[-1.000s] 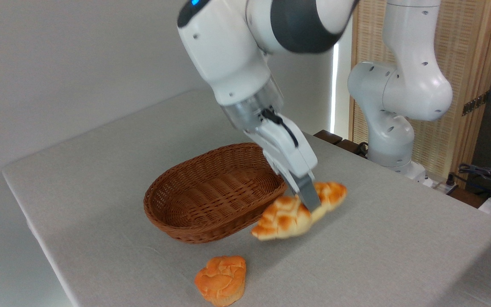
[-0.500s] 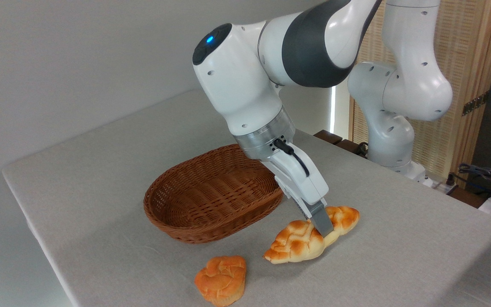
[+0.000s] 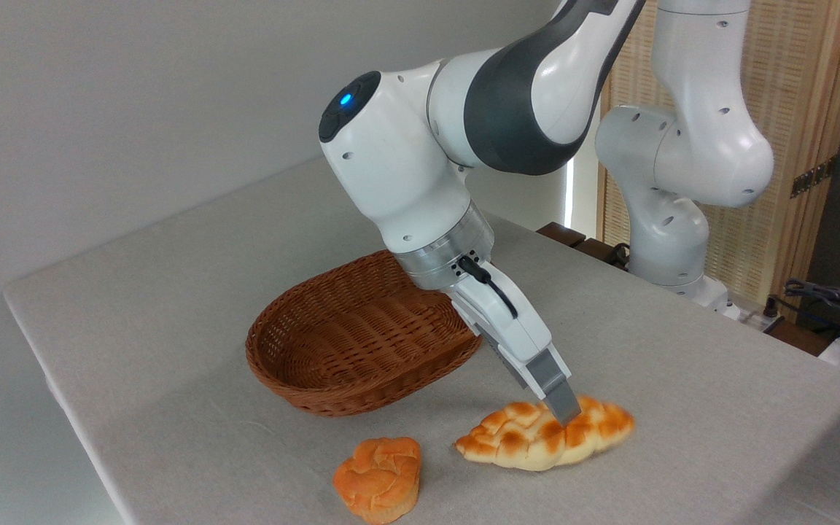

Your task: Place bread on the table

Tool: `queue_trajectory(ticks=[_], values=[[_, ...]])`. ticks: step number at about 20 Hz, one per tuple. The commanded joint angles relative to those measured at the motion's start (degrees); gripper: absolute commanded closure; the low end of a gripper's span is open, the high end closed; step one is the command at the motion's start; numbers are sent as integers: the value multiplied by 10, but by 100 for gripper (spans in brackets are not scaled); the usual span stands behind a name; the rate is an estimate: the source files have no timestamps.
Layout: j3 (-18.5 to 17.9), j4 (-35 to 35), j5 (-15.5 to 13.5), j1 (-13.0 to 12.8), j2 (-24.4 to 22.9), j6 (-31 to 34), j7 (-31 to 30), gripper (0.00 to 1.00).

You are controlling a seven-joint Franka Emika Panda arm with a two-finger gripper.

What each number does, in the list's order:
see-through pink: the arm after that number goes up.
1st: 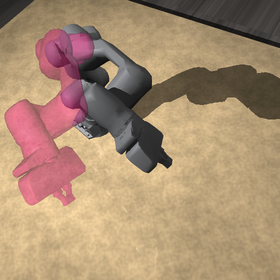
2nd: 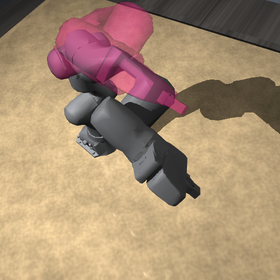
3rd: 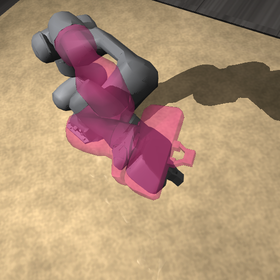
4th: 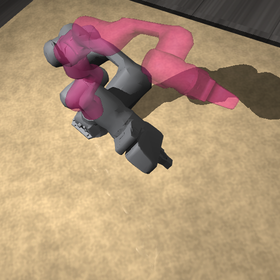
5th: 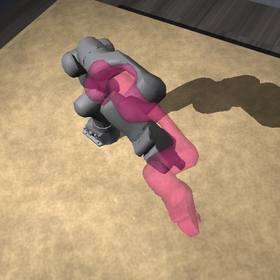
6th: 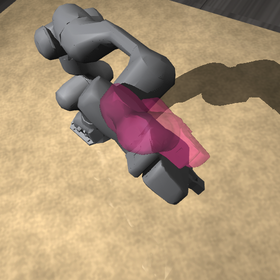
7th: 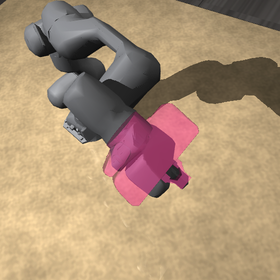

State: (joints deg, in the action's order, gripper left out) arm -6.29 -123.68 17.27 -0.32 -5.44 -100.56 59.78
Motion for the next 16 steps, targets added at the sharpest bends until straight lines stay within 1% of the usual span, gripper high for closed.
queue_trajectory(ticks=[1, 2, 6, 7, 9, 12, 13, 16], values=[[8, 18, 2, -3, -10, 5, -16, 0], [11, 32, -7, -3, -11, 17, -19, 0], [15, 134, -101, -2, -11, 74, -23, 0], [16, 149, -122, -1, -12, 75, -33, 0], [16, 181, -156, 0, -20, 71, -82, 0], [22, 229, -216, 2, -16, 69, -104, 0], [23, 245, -230, 4, -14, 67, -109, 0], [26, 275, -235, 4, 0, 60, -131, 0]])
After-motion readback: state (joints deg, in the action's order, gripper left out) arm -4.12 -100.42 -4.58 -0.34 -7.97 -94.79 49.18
